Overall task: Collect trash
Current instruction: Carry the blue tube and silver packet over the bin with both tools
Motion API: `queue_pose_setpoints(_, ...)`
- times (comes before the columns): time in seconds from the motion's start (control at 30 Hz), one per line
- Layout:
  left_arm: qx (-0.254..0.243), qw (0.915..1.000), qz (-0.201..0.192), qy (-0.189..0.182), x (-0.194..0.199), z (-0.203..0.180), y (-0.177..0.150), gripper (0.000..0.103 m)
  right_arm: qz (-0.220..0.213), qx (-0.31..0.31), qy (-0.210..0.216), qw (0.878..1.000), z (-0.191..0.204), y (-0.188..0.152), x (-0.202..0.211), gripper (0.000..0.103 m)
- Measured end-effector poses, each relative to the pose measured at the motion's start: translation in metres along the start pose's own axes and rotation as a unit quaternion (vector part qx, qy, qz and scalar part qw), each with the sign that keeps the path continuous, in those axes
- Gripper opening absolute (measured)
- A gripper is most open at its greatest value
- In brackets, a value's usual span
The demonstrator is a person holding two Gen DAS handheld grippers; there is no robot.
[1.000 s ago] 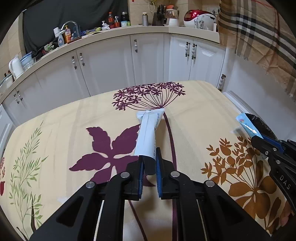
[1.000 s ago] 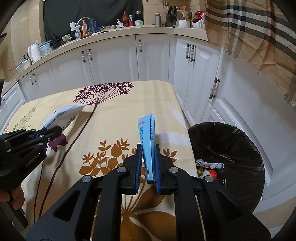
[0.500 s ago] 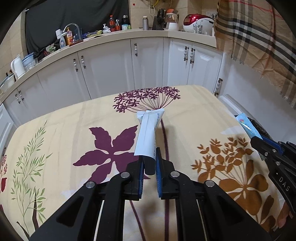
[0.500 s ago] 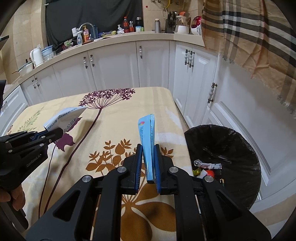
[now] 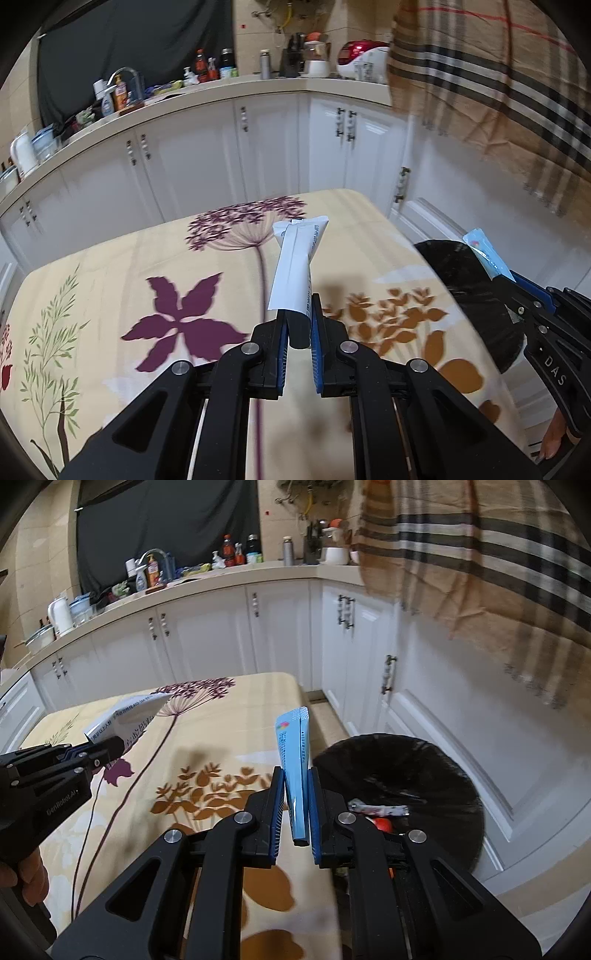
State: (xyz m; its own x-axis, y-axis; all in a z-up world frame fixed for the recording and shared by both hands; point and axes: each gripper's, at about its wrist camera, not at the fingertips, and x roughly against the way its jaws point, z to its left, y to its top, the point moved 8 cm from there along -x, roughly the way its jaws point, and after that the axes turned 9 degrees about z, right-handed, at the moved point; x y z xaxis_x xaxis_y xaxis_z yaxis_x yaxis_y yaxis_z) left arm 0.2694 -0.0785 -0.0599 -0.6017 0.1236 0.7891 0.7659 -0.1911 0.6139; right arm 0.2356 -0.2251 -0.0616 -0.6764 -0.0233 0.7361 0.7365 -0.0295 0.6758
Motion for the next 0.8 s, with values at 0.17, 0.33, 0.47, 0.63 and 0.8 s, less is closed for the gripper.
queue_pose_setpoints(0.17,-0.018,0.9997,-0.008,-0.015,0.005,-0.031,0.007,0.012,-0.008,-0.014,-0.013,1.0,-0.023,-0.001,0.011,0.012)
queue_pose_setpoints(0.33,-0.036,0.9987,-0.018,-0.031,0.01,-0.063,0.014,0.012,-0.018,-0.028,-0.028,0.999,-0.046,-0.002,0.022,0.012)
queue_pose_setpoints(0.47,-0.048,0.9977,-0.021,-0.042,0.01,-0.086,0.017,0.012,-0.025,-0.04,-0.042,0.998,-0.066,-0.003,0.029,0.012)
queue_pose_setpoints(0.63,-0.066,0.9964,-0.031,-0.043,0.012,-0.112,0.02,0.012,-0.035,-0.054,-0.062,0.996,-0.09,-0.003,0.037,0.012)
queue_pose_setpoints(0.8,-0.074,0.9954,-0.036,-0.049,0.012,-0.128,0.024,0.012,-0.045,-0.062,-0.082,0.994,-0.11,0.0,0.042,0.012)
